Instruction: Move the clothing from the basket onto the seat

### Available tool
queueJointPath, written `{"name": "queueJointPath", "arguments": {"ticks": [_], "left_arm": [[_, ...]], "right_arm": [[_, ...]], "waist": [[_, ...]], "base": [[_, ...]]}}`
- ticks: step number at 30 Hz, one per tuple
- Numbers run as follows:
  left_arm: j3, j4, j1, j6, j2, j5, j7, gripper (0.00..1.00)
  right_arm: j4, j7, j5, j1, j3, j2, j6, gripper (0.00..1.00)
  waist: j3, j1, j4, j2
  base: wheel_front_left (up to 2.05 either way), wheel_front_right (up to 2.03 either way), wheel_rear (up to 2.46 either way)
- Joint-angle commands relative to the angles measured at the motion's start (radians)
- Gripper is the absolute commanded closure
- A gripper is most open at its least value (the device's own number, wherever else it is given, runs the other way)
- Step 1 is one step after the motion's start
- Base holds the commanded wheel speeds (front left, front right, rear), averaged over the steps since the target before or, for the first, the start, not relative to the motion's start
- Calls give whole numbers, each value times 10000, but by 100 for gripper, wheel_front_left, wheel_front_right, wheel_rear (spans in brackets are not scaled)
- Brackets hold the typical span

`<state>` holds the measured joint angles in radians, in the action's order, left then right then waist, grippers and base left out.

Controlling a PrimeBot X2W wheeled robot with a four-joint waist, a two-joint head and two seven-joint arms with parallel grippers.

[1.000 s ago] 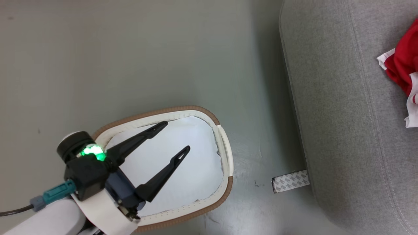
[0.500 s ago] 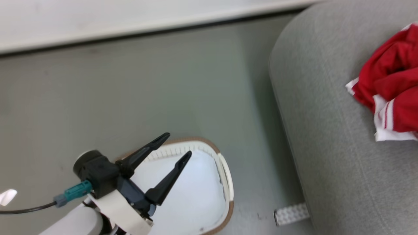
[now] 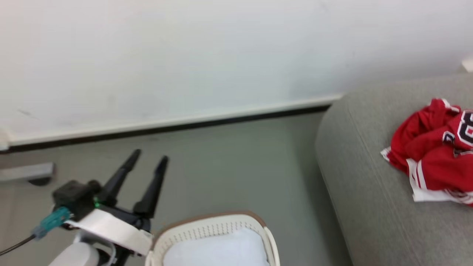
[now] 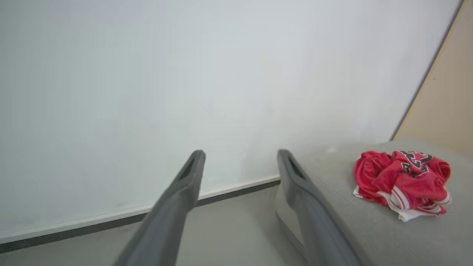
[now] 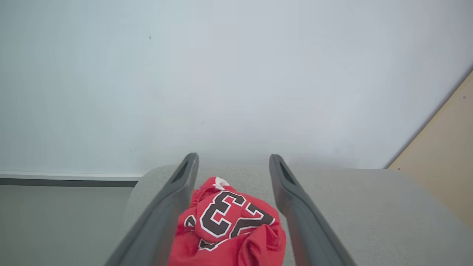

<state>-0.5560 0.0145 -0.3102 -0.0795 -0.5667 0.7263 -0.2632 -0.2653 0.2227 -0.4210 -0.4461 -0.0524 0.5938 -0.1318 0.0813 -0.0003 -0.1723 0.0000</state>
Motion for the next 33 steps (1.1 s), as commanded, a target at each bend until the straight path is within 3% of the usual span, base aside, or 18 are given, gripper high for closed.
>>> {"name": "queueJointPath", "arguments": {"ticks": [1,8,12,20,27,33], "left_arm": [[283,-77,296,-54,83,116,-17,0],[1994,-358,1244,-322,659,-311,-12,0],[2638,-721,1707,-276,1099,-681,-12,0],[3852,-1423,2429,503,2253,-1953,-13,0],[4745,-1924,2894,1427,3191,-3045,-13,0],[5318,-2268,2944,1847,3697,-3651,-13,0]], "right_arm": [[191,-179,61,226,100,-133,25,0],[1361,-1281,454,1105,228,-1615,23,0],[1959,-2107,937,1948,71,-2827,23,0],[2330,-4058,1983,3857,256,-4778,23,0],[1669,-4820,2221,4494,605,-5360,23,0],[1216,-4875,1861,4073,1101,-5432,23,0]], "waist": [[-637,3,485,0],[-958,3,864,0],[-961,3,1042,0],[-911,3,1245,0],[-844,3,1226,0],[-817,3,1202,0]], "base": [[0,0,0],[0,0,0],[0,0,0],[0,0,0],[0,0,0],[0,0,0]]}}
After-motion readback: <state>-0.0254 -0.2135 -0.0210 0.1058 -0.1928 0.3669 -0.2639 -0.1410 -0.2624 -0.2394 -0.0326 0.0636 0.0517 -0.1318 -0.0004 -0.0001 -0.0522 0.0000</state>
